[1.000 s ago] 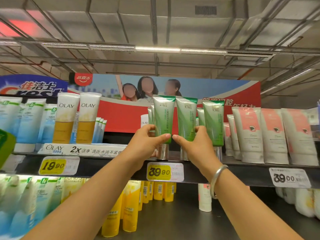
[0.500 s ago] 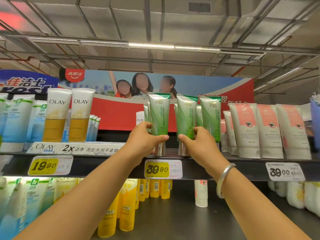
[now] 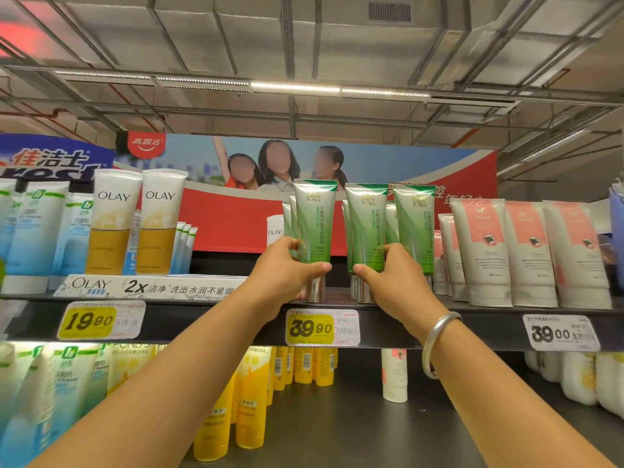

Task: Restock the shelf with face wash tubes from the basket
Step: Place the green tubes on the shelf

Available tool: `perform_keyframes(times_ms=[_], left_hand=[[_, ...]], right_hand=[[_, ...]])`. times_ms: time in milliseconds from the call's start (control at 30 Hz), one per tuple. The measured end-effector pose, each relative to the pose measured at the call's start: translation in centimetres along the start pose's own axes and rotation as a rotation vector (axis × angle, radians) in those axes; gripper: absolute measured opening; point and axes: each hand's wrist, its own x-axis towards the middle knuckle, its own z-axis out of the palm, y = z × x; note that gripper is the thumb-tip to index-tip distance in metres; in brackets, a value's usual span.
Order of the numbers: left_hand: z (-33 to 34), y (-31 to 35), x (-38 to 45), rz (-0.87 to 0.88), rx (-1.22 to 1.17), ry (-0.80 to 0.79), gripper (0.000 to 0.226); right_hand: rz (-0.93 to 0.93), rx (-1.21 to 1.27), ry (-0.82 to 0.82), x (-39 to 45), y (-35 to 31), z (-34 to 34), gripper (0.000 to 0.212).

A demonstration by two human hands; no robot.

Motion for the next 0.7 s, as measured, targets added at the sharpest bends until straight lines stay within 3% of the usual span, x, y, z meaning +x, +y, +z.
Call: perform_keyframes(times_ms=[433,567,700], left_hand=[[0.0,0.1,-0.6,0.048,0.078,0.113,0.064],[-0.7,0.6,-2.7,0.154,-0.049,0.138,0.041],[-1.3,0.4,-6.0,0.202,-0.244,0.048,0.008]], right_hand=[[-0.002,-0.072,0.015,-0.8,-0.2,-0.3,0.048],[-0.085,-0.050,0.129,-2.5,-0.3,-1.0,0.048],[-0.185,0.037,0.246,-5.1,-1.0,-1.6,0.022]])
